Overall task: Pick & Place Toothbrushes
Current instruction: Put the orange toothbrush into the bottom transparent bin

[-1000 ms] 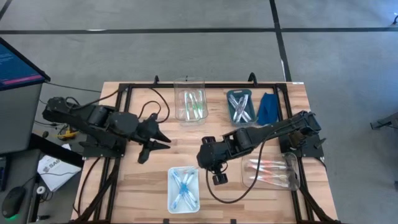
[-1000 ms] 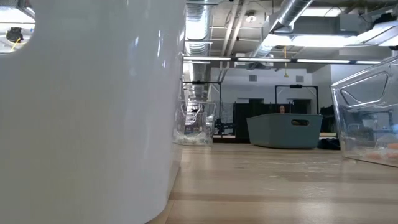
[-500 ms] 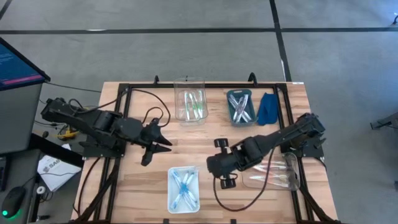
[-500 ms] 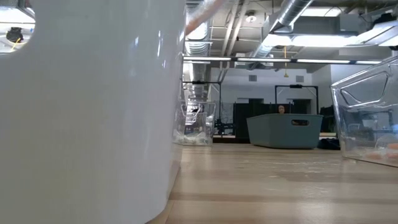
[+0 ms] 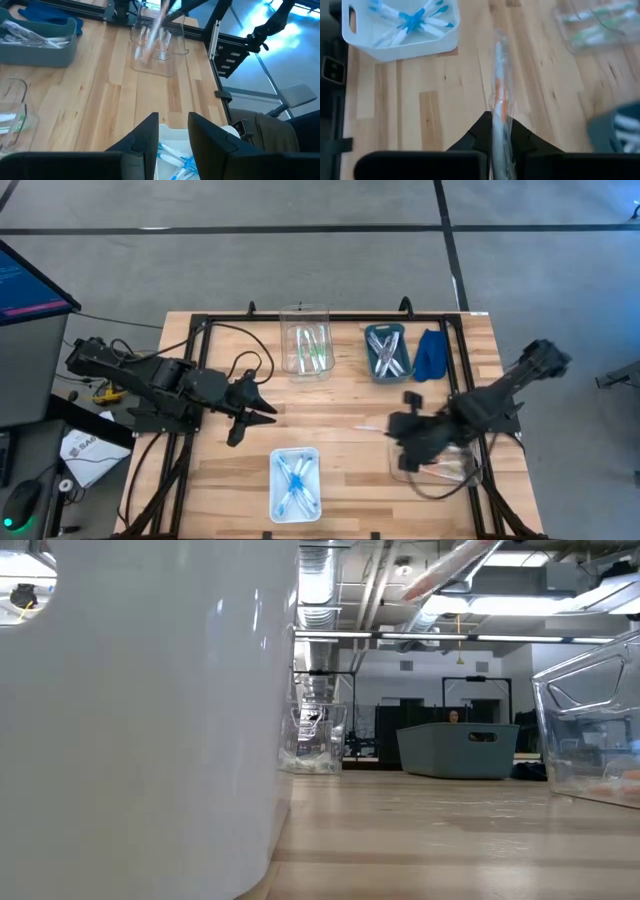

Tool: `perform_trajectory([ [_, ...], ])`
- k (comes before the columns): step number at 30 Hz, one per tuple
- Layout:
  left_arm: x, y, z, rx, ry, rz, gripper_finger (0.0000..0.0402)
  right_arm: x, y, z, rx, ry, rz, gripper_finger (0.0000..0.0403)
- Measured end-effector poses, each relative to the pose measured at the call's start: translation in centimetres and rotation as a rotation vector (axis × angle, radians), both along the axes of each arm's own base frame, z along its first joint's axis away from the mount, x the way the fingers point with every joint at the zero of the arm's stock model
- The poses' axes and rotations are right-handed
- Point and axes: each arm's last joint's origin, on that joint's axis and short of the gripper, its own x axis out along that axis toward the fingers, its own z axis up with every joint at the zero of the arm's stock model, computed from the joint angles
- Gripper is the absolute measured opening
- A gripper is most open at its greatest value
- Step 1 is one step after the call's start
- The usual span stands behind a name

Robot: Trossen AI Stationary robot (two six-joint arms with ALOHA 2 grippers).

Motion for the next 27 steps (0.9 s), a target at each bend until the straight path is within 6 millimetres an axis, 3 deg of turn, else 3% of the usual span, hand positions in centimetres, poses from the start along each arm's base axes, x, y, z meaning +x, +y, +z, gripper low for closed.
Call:
perform_trajectory([
  [6, 0.0, 0.0, 0.1, 0.002, -0.008, 0.008, 0.01, -6.3, -0.7, -1.4, 0.098, -0.175, -0.123, 0.0009],
  [10, 0.0, 0.0, 0.1, 0.004, -0.009, 0.012, 0.01, -9.2, -0.5, -3.3, 0.18, -0.257, -0.172, 0.0017],
  [17, 0.3, 0.0, -0.7, -0.001, -0.021, 0.016, 0.01, -12.2, 1.4, -7.7, 0.292, -0.194, -0.236, 0.0012],
  [27, 0.6, -0.2, -3.9, -0.037, 0.026, 0.041, 0.01, -15.0, 3.2, -9.1, 0.369, -0.13, -0.278, 0.001],
])
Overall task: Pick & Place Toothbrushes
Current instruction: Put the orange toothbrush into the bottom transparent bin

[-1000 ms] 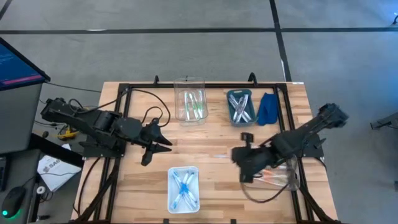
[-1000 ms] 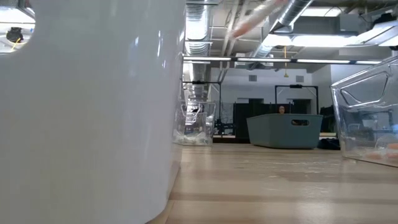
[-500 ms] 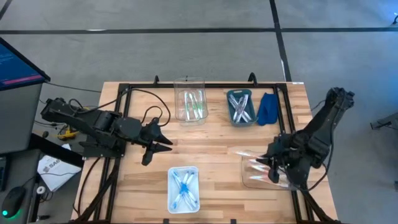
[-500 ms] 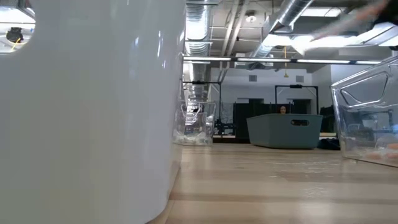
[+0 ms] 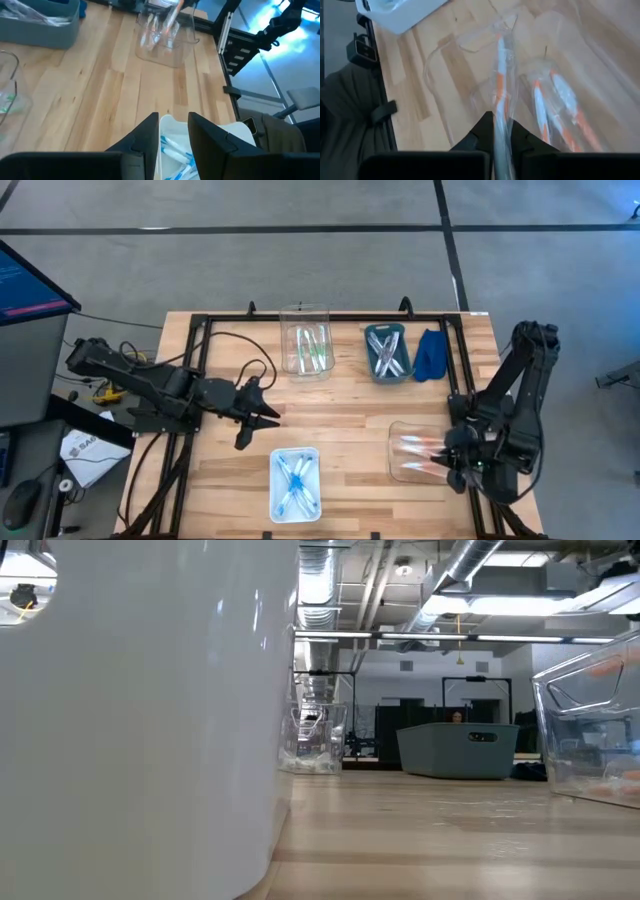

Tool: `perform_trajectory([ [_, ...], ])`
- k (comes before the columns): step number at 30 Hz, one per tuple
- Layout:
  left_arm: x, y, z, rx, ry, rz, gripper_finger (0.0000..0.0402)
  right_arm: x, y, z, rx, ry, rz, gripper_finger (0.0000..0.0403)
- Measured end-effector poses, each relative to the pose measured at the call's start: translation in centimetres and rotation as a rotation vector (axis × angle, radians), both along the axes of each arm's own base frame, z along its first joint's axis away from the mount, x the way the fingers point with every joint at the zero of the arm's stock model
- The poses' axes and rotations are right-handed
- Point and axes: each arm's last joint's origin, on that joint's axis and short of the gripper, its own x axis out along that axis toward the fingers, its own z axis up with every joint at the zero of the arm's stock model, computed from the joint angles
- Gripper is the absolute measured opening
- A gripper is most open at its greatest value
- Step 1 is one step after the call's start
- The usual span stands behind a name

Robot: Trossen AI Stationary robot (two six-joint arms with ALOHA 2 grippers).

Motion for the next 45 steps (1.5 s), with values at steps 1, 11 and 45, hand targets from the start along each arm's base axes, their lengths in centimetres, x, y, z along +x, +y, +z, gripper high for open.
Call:
perform_trajectory([
  [1, 0.0, -0.1, -0.1, -0.002, 0.0, -0.005, 0.01, -0.2, 0.1, -0.1, 0.002, 0.002, 0.003, 0.0011],
  [11, 0.0, -1.8, 0.1, -0.017, -0.109, -0.085, 0.01, -0.4, -0.3, -1.6, -0.091, 0.125, -0.125, 0.0011],
  [45, -0.6, -4.4, 1.7, 0.093, -0.305, -0.232, 0.01, 0.6, 2.9, -5.5, -0.082, 0.289, -0.173, 0.0142],
])
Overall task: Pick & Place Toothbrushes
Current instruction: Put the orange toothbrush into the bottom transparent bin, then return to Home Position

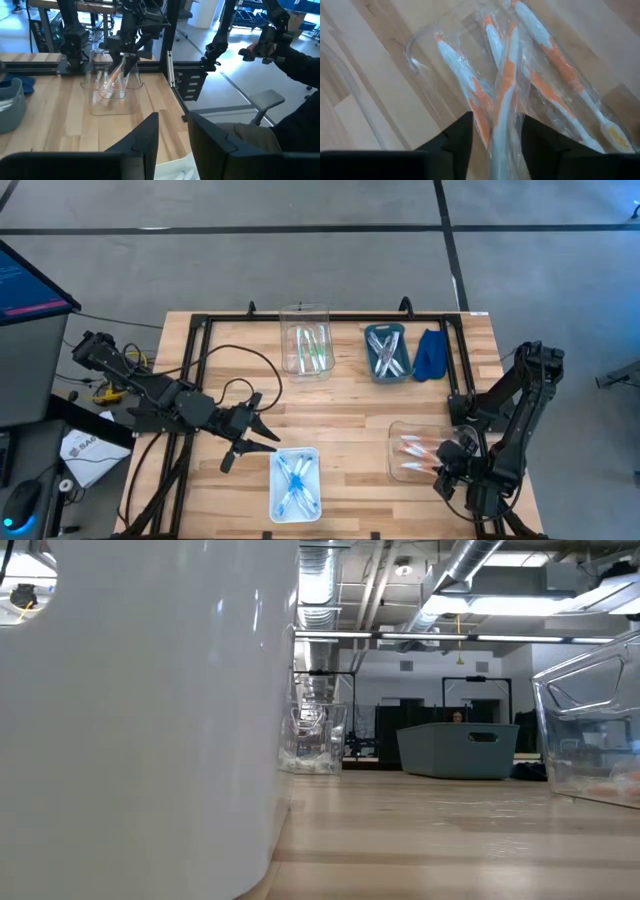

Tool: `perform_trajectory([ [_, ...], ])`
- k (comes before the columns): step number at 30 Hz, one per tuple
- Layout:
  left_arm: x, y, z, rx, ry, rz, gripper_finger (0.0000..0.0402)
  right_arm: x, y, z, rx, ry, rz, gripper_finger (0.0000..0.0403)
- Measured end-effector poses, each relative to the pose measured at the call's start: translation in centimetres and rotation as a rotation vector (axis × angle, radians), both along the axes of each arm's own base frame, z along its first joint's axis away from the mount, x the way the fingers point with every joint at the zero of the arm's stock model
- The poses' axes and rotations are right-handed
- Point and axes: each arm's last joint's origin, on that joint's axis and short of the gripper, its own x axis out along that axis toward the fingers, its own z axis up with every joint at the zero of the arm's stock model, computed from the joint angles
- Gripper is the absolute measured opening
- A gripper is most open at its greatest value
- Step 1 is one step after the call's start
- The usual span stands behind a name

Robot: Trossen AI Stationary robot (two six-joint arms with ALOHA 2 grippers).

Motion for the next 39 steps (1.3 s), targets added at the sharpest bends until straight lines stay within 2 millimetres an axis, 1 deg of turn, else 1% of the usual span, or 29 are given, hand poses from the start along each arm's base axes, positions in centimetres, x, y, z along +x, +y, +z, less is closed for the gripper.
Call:
perform_trajectory([
  [5, 0.0, 0.0, 0.1, 0.016, -0.016, -0.006, 0.01, 0.0, -0.2, 0.4, 0.034, -0.015, -0.041, 0.019],
  [11, 0.4, -0.2, -0.1, 0.028, -0.016, -0.005, 0.01, 0.1, -0.4, 0.9, 0.061, -0.025, -0.055, 0.0238],
  [14, 0.7, -0.3, -0.4, 0.035, -0.007, -0.006, 0.01, 0.3, -0.6, 1.0, 0.053, -0.022, -0.049, 0.0256],
  [20, 1.1, -0.6, -0.7, 0.039, -0.001, -0.006, 0.01, 0.3, -1.4, 1.7, 0.033, -0.014, -0.029, 0.026],
  [27, 1.1, -0.6, -0.6, 0.055, -0.021, -0.012, 0.01, 0.5, -2.9, 3.2, 0.058, -0.041, -0.052, 0.026],
  [33, 1.1, -0.6, -0.6, 0.054, -0.024, -0.012, 0.01, 1.3, -3.3, 4.2, 0.062, -0.142, 0.019, 0.026],
  [39, 1.1, -0.6, -0.6, 0.054, -0.024, -0.012, 0.01, 3.5, -3.7, 5.8, 0.027, -0.334, 0.141, 0.026],
])
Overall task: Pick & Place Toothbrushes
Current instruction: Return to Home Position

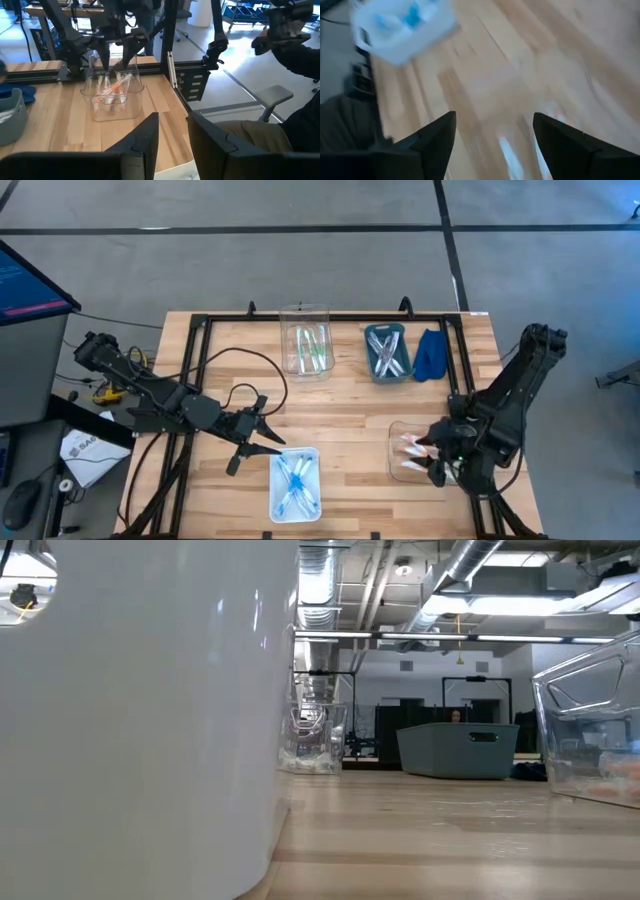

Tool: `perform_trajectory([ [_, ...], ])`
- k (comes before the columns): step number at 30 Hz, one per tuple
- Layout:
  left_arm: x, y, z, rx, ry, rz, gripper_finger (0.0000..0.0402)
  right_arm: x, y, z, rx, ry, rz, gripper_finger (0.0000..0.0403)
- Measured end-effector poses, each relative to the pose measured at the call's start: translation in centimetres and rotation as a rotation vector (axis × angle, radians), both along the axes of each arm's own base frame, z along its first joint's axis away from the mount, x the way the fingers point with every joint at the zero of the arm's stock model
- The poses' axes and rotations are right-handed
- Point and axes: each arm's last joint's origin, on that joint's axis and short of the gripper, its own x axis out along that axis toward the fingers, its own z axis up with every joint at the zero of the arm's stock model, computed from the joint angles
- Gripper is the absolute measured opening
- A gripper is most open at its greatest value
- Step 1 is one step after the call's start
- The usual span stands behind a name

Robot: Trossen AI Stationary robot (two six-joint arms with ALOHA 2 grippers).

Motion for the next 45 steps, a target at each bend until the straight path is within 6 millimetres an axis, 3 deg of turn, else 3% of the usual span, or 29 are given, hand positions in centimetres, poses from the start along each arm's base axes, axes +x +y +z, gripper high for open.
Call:
perform_trajectory([
  [4, 0.0, 0.0, 0.0, 0.0, 0.0, 0.0, 0.01, 1.8, -0.7, 1.3, -0.083, -0.11, 0.074, 0.0248],
  [7, 0.0, 0.0, 0.0, 0.012, -0.003, -0.003, 0.01, 3.2, -1.3, 2.1, -0.172, -0.166, 0.134, 0.0213],
  [16, 0.1, 0.6, -1.6, 0.062, 0.024, 0.092, 0.01, 7.2, -4.6, 4.2, -0.445, -0.275, 0.166, 0.0014],
  [26, 0.2, 1.2, -3.1, 0.07, 0.023, 0.139, 0.01, 10.3, -8.6, 5.7, -0.573, -0.359, 0.207, 0.0005],
  [32, 0.2, 1.6, -4.8, 0.088, -0.034, 0.141, 0.01, 11.4, -11.2, 3.9, -0.578, -0.512, 0.275, 0.0002],
  [39, 0.4, 2.3, -5.1, 0.082, -0.033, 0.152, 0.01, 10.4, -15.0, 2.0, -0.515, -0.527, 0.264, 0.0001],
  [45, 0.4, 2.1, -5.1, 0.068, -0.029, 0.103, 0.01, 7.6, -16.9, -0.3, -0.499, -0.544, 0.152, 0.0001],
])
